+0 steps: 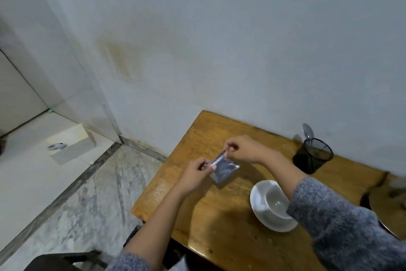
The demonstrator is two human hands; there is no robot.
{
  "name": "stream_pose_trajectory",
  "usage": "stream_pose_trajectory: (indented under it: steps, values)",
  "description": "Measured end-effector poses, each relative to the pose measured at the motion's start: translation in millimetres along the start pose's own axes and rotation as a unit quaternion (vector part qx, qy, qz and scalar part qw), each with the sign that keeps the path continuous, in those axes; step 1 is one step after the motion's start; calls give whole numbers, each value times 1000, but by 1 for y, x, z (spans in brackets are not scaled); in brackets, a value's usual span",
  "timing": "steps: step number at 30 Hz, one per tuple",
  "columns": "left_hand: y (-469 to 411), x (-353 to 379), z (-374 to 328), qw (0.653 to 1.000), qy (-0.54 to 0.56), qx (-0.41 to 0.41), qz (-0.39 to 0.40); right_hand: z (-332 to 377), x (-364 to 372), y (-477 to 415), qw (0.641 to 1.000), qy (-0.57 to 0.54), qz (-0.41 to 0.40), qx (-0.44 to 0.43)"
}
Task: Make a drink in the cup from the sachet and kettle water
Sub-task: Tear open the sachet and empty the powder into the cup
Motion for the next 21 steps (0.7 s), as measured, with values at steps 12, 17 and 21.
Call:
stream_pose_trajectory:
  steps: [12, 17, 21]
  values:
    - [-15, 0, -104, 993, 13, 120, 2, 32, -76, 41, 992, -54, -118, 10]
    - [-17, 5, -112, 992, -17, 128, -4, 29, -86, 52, 988, -17, -149, 45]
    - [-20, 8, -119, 991, -24, 135, -2, 26, -96, 58, 979, -14, -190, 69]
Point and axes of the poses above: each hand's wrist, its own y-axis away from the middle knuckle, its own x-axis out of the palm, z = x × y, the point moved 9 cm from there along -y, towards the middle knuckle, and after that the axes turned 2 degrees about -x, right-handed, at the moved point
